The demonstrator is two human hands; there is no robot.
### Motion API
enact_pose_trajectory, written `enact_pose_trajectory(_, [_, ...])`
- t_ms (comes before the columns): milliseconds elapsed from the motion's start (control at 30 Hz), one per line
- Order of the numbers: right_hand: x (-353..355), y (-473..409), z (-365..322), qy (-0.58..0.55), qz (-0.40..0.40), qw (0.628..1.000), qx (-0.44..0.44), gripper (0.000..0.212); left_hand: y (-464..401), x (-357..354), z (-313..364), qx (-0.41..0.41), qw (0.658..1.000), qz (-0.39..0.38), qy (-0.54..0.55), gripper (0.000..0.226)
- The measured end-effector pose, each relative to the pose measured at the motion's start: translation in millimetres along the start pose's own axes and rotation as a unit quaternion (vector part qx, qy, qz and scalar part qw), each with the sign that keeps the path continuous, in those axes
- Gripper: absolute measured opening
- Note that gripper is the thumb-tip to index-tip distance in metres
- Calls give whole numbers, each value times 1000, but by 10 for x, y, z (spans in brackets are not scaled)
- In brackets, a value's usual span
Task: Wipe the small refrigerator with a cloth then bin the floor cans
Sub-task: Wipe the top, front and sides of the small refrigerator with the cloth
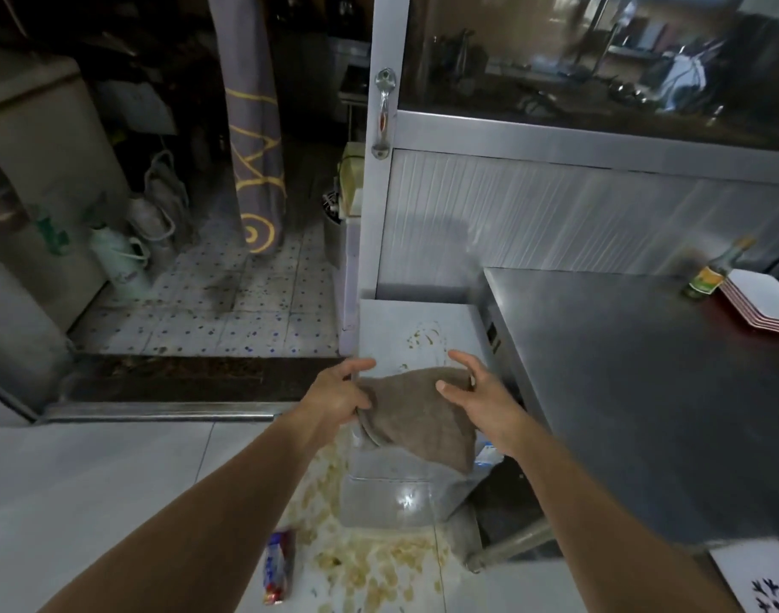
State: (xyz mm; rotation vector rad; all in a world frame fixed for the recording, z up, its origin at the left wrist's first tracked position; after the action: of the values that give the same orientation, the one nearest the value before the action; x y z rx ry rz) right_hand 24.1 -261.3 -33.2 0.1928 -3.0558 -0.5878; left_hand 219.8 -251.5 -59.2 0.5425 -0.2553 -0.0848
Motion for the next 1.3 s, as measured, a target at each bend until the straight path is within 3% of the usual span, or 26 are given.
enact_pose_trajectory(100, [-35,-182,150,23,-64,996,-52,80,-244,-34,22,-17,985,29,-167,47])
enact_pose_trajectory(200, [176,-497,173,80,-28,995,-49,56,-531,-45,68,4,960,69,-271,25])
enact_pose_trajectory(267, [354,-739,225,69,-17,996,-53,44,-765,-189,119,4,962,36,-272,22])
enact_pose_trajectory(400, [632,-1206,425,69,-32,994,-75,38,-1189,-512,147,21,973,-23,-229,18])
enact_pose_trajectory(533, [807,-1675,496,112,-15,992,-53,33,-1576,-580,80,41,978,32,-204,11])
enact_pose_trajectory(667, [856,-2116,516,182,15,983,5,38,-1976,-470,-44,53,974,115,-186,44])
enact_pose_trajectory(767, [847,-2326,659,312,59,948,24,56,-2256,-485,-151,58,967,96,-229,63])
enact_pose_trajectory(833, [736,-2364,697,390,76,915,65,61,-2401,-458,-172,49,949,94,-298,64])
enact_pose_trajectory(1000, [138,-2502,1084,491,-8,864,113,46,-2668,-413,-111,-20,912,108,-395,59])
enact_pose_trajectory(1100, [21,-2630,1265,518,-15,848,112,48,-2796,-409,-82,-69,895,113,-425,58])
enact_pose_trajectory(1300, [250,-2613,1390,545,23,830,114,57,-3149,-519,-28,-132,829,104,-533,64])
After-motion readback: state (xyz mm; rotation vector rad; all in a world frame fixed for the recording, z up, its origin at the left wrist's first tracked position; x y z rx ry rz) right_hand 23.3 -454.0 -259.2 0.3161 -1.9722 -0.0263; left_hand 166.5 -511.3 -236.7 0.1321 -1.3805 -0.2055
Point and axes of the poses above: each hand's wrist, its own y-axis away from the middle knuckle, its own x-axis out of the back of the hand, z = x × y, the point moved 10 cm from there along -y, towards the middle knuckle, and after that the axes turned 15 degrees about -y, right-handed, at the moved point
